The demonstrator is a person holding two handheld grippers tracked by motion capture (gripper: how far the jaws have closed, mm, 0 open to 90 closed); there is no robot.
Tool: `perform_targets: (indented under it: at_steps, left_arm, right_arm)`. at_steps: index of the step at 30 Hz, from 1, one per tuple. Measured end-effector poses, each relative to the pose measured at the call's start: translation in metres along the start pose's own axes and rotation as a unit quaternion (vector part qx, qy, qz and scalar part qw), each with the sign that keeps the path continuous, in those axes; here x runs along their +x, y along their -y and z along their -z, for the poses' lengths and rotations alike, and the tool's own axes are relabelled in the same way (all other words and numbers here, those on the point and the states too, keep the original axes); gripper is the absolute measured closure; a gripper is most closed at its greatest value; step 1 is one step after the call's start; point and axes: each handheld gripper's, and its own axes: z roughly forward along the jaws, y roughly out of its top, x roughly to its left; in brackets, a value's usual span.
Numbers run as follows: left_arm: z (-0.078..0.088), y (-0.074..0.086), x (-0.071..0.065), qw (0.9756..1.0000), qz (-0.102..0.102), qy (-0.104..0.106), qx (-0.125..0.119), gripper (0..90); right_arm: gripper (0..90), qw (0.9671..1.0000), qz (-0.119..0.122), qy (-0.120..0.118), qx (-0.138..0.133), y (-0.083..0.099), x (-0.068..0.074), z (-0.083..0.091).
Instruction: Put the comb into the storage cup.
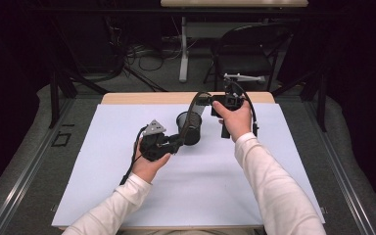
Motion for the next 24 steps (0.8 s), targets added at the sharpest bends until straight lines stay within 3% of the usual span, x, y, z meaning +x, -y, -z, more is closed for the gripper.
perform_targets:
  at_steps: [9, 24]
  left_arm:
    - [0.0006, -0.0001, 0.0004, 1.0, 0.002, 0.002, -0.001, 72.7]
    - [-0.0011, 0.0022, 0.0007, 1.0, 0.006, 0.002, 0.0, 72.6]
  right_arm:
    - [86.5, 0.9998, -0.014, -0.015, 0.004, -0.0008, -0.0028, 0.0001]
    - [86.6, 0.9999, -0.006, -0.015, 0.007, 0.0002, -0.0027, -0.0019]
